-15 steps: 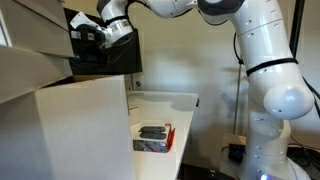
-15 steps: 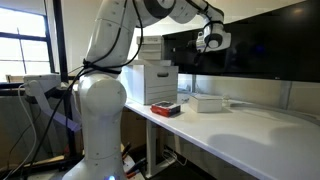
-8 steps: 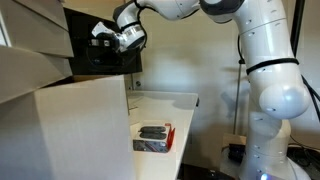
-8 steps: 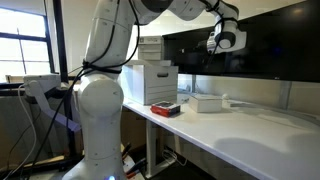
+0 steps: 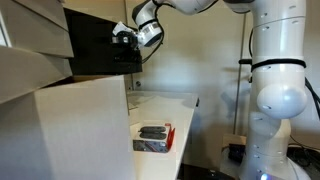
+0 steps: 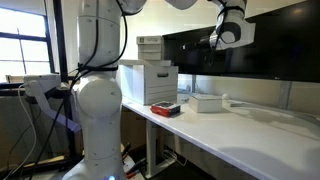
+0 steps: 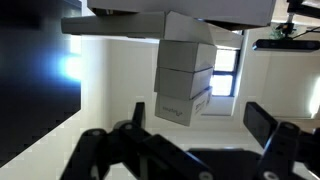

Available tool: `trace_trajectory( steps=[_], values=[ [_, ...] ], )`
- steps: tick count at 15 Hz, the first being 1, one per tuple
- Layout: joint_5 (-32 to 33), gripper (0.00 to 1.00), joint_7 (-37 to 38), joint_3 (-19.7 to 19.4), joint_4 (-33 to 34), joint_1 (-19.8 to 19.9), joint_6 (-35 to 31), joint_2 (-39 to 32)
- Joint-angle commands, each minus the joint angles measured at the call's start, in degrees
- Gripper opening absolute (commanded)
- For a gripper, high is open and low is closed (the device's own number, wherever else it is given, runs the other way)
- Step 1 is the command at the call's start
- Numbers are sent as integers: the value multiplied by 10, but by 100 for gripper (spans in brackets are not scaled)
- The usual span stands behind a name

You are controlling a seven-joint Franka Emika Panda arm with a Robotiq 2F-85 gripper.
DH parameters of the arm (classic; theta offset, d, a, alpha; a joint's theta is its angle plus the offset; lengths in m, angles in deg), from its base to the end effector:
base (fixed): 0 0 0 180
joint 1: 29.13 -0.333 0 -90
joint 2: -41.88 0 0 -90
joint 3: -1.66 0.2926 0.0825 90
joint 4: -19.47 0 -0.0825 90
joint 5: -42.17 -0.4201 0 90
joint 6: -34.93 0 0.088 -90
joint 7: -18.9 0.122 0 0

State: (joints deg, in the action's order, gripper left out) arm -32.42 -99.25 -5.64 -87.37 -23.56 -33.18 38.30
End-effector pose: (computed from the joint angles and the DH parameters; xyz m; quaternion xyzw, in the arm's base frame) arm 0.5614 0.0176 0.5008 -0.4462 -0.5958 -0.4297 0.5111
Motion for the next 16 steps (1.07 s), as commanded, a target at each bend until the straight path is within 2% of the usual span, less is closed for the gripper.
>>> trace_trajectory(
  steps=[1, 8, 12, 16],
  values=[
    [32, 100, -5, -10, -72, 15, -23, 76],
    [174, 100, 26, -24, -86, 29, -6, 139],
    [305, 100, 47, -25, -60, 31, 2, 158],
    [436, 100, 4, -32, -34, 26, 2, 187]
  ],
)
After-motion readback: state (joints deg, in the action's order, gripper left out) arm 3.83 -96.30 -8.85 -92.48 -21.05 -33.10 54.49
